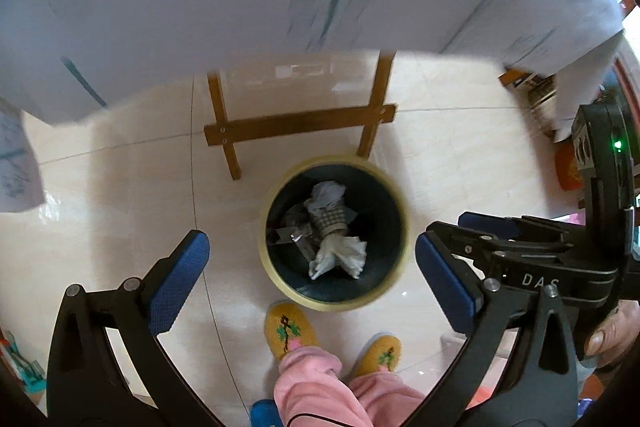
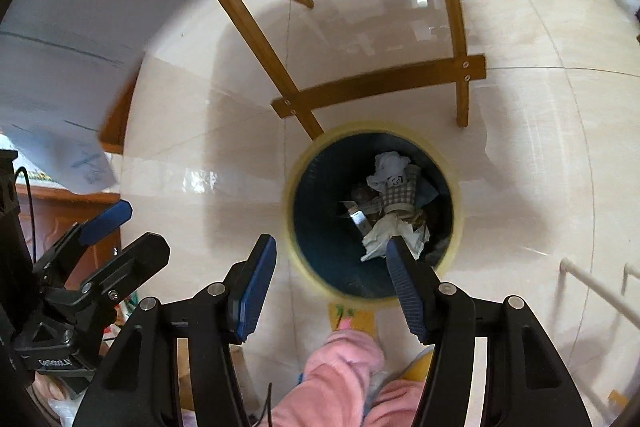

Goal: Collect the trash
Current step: 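Raise both tools back toward the Kinder box and green packet on the table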

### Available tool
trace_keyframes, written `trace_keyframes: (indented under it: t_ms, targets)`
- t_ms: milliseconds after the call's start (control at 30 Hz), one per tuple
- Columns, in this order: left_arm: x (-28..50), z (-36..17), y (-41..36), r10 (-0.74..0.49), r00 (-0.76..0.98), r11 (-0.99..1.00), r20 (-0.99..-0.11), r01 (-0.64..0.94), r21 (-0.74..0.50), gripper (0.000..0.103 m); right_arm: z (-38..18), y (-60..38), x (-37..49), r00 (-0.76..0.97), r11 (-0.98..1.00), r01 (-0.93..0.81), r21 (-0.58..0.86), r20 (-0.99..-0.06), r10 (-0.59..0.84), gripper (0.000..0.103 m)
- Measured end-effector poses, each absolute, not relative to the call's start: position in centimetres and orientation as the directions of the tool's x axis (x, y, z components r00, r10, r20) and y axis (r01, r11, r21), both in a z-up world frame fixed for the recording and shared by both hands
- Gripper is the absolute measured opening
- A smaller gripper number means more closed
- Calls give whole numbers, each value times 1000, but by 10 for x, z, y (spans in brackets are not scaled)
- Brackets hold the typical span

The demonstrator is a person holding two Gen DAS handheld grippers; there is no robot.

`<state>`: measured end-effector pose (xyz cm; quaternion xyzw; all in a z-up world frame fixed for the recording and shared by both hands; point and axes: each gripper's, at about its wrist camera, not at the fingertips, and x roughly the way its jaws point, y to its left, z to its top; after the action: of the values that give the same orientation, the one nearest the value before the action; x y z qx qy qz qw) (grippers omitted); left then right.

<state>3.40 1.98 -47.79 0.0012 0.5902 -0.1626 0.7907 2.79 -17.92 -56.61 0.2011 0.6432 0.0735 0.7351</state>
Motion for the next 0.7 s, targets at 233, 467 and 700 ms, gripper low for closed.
trace_keyframes:
  t_ms: [233,467,700]
  targets:
    - [25,-351,19,-318,307,932,-897,276,-236,102,-449,-187,13,216,906,149,395,-907,360,58]
    - [28,-219,27,-347,385,922,-855,307,-236,102,-310,-193,1,309,904,117,411,-880,360,61]
    - [38,-105,29,-282,490,939,-825,318,-132,102,-189,-197,11,446,895,62,442,-814,371,66]
